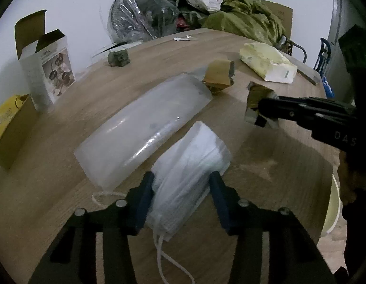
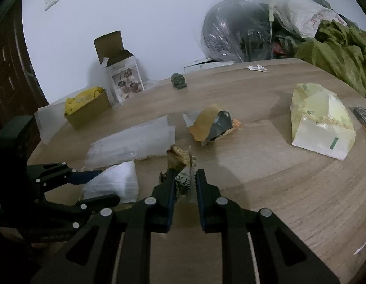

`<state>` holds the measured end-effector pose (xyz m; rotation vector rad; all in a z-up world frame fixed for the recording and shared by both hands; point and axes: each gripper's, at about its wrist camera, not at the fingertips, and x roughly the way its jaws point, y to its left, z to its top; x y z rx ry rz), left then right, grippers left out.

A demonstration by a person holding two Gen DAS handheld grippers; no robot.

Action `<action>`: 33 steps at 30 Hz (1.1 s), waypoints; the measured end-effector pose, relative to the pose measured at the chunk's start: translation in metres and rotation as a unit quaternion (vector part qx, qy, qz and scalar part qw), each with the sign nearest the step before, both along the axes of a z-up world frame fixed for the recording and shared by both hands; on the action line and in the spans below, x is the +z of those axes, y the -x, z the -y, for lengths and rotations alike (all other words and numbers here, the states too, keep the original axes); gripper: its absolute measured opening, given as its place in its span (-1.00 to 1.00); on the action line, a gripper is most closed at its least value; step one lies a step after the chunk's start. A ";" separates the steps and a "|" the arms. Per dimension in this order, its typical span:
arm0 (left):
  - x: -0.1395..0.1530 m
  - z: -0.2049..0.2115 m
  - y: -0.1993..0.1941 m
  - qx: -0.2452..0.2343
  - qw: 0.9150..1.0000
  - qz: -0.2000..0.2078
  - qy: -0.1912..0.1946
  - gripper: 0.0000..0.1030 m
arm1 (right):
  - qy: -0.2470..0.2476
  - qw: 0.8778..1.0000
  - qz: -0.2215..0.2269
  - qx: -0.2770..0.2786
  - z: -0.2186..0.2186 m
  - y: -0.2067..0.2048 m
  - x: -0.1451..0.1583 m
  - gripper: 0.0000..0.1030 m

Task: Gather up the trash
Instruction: 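Grasp a small brown wrapper with the right tool while the left tool grasps the white face mask, then carry the brown wrapper and white mask over the cream bucket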

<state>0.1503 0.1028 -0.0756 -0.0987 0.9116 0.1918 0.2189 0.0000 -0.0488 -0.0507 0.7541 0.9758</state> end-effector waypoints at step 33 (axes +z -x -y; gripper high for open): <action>0.044 0.016 0.046 -0.004 0.996 0.084 0.016 -0.74 | -0.006 0.999 0.033 0.001 0.024 0.045 0.021 -0.70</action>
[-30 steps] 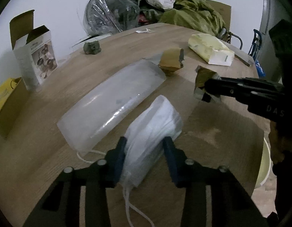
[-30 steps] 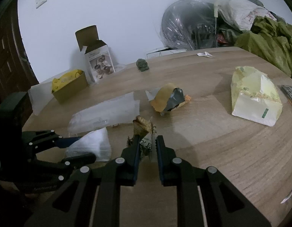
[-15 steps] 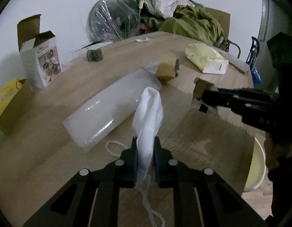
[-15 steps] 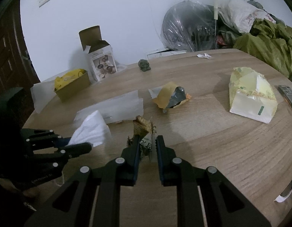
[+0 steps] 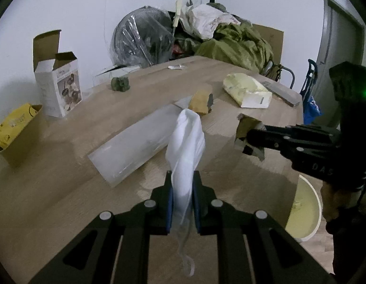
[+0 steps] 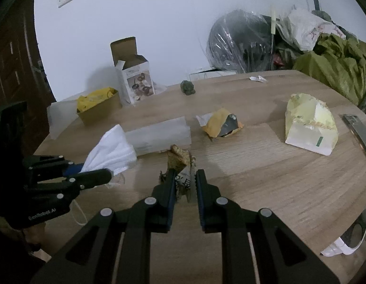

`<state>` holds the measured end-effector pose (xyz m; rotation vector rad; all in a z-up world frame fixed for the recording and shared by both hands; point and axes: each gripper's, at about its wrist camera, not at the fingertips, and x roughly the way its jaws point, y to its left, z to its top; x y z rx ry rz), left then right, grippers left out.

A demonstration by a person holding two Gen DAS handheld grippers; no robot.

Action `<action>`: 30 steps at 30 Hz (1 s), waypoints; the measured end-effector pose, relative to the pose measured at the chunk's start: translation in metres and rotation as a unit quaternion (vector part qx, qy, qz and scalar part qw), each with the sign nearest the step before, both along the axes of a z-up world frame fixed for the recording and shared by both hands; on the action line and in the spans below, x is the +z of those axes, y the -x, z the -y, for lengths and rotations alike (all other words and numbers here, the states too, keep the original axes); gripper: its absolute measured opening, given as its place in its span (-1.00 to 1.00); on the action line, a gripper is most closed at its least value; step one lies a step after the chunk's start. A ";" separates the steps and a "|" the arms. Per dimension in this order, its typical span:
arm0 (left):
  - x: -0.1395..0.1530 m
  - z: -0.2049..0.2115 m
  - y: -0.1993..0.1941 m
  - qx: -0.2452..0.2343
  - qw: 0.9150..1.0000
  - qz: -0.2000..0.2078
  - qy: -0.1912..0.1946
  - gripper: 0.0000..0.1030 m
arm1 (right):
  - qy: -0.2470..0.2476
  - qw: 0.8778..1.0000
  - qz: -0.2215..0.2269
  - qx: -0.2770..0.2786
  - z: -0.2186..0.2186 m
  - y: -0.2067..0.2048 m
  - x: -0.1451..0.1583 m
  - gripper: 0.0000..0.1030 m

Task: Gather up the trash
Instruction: 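Carry the brown wrapper and white mask over the cream bucket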

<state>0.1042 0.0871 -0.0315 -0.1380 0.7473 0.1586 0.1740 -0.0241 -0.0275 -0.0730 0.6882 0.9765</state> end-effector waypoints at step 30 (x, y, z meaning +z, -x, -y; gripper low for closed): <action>0.027 0.068 0.002 -0.091 0.995 0.047 0.000 -0.74 | 0.001 0.996 0.027 -0.080 0.086 0.033 0.017 -0.70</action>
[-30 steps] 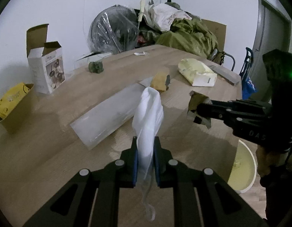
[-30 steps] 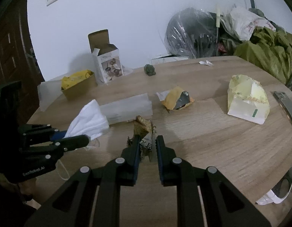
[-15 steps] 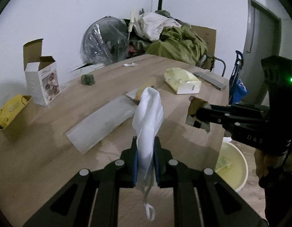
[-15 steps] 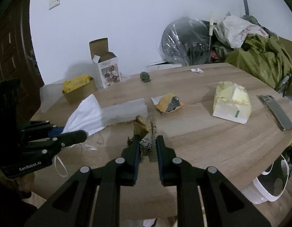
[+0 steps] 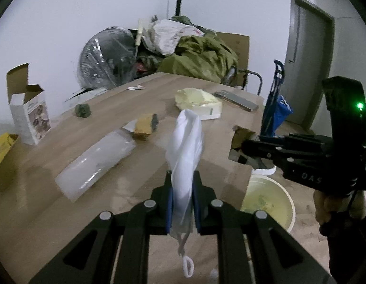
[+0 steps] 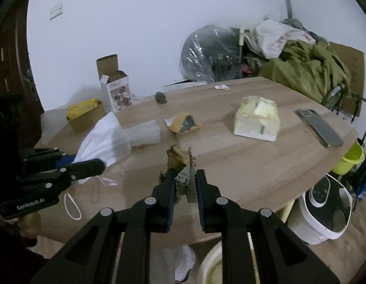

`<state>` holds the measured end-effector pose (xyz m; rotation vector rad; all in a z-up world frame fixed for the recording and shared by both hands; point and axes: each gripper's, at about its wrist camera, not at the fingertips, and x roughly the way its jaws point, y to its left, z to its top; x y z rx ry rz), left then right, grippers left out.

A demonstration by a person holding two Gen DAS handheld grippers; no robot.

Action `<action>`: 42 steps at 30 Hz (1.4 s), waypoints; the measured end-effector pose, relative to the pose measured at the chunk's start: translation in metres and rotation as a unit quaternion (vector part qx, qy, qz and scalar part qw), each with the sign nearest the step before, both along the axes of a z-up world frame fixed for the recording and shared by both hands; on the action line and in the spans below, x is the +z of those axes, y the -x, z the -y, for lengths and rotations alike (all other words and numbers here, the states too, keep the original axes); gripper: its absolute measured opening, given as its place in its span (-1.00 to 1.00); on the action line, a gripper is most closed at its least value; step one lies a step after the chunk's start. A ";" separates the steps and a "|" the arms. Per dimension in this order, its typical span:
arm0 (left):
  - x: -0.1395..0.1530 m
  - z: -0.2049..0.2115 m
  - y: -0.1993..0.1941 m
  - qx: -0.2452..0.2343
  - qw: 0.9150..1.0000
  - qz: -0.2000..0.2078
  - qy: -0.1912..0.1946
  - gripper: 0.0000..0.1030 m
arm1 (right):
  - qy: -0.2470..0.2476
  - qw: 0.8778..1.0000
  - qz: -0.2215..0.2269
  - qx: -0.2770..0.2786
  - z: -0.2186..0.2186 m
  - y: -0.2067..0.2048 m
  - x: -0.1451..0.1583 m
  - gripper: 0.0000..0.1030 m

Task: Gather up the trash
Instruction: 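Carry the brown wrapper and white mask over the cream bucket, then open both tools to drop the wrapper and mask into the bucket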

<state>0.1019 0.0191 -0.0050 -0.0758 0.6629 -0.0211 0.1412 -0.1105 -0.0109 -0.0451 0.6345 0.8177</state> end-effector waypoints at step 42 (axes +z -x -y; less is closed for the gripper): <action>-0.053 0.106 -0.041 -0.164 0.985 -0.053 0.006 -0.74 | 0.050 0.977 -0.112 -0.173 0.133 0.013 -0.107 -0.69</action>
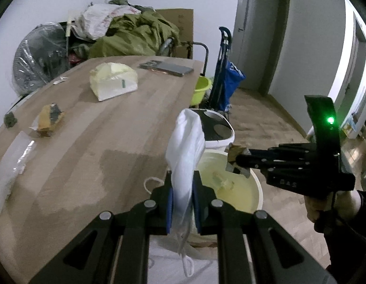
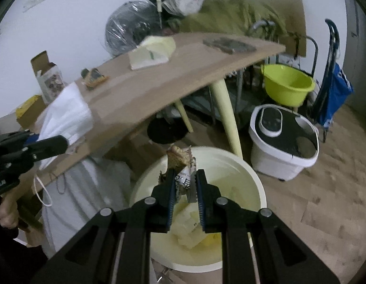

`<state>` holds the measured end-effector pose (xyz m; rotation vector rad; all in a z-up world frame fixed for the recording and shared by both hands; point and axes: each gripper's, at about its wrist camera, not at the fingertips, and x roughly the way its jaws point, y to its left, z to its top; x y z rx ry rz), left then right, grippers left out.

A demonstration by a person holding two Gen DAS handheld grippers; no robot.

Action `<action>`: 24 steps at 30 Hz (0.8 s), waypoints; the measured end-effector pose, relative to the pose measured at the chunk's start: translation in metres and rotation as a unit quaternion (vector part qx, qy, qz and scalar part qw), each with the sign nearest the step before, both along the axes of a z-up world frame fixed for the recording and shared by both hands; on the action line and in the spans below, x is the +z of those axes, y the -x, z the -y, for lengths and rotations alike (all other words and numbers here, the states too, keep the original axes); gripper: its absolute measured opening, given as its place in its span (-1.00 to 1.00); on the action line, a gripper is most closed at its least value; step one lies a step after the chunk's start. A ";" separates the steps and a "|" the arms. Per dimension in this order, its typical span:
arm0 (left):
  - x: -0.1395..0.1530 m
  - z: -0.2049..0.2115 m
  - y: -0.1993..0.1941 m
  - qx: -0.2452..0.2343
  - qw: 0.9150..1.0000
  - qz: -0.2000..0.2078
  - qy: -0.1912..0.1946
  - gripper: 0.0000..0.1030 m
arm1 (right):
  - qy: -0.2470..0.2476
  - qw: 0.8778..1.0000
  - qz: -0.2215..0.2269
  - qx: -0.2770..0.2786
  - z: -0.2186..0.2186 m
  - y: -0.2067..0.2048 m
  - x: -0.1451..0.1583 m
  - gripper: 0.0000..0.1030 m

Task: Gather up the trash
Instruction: 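Open both tools to drop the wrapper and mask into the bucket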

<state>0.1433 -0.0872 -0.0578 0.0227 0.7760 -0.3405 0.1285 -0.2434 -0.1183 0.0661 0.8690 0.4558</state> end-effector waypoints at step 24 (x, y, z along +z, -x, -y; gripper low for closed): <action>-0.058 0.080 -0.051 -0.126 0.987 -0.095 -0.042 -0.70 | -0.003 0.995 -0.023 -0.098 0.065 -0.009 -0.026 -0.27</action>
